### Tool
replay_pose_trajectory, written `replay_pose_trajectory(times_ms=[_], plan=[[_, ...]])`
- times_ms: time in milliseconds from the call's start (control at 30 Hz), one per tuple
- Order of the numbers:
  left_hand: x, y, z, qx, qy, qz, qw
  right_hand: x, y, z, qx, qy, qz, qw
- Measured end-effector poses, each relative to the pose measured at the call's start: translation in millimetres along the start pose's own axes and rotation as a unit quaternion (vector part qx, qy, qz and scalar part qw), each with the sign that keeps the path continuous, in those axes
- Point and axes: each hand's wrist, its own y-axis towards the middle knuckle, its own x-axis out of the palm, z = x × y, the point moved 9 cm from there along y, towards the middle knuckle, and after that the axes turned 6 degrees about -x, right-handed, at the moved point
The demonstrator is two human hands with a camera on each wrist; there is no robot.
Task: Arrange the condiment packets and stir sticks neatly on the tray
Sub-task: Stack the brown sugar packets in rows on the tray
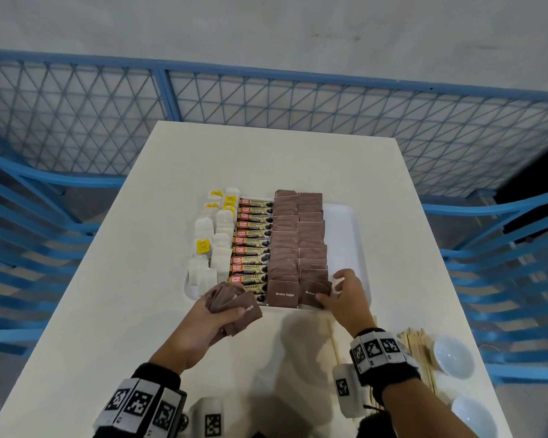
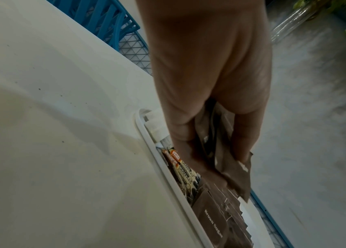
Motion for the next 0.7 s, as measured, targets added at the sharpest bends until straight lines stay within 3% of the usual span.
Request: replay_pose_trajectory(times_ms=[100,167,333,400,567,700], plan=[[6.9,-0.6,2.8,0.007,0.007,-0.012,1.000,-5.1,-6.4,-25.7,-0.059,-0.019,0.037,0.997],[9.5,-0.1,2.9,0.007,0.017,-0.012,1.000,-1.1,-13.8,-51.2,-0.099,0.022,0.018,0.995],[13.0,1.8,0.5,-0.003,0.037,-0.004,0.999,45.4,-43.5,-100.6,-0.122,0.153,-0.209,0.958],[13.4,2.3,1.3,-0.003,0.040,-0.005,0.999,60.6,-50.0,-102.8,-0.114,0.191,-0.252,0.942],[10.7,2.9,-0.2,-0.014,0.016,0.015,1.000,70.5,-52.9,-96.2,-0.121,0.147,-0.269,0.944],[6.7,6.9,-5.9,-0.047,-0.029,0.016,0.998,54.3,-44.2,-83.3,-0.107,0.122,-0.234,0.958]])
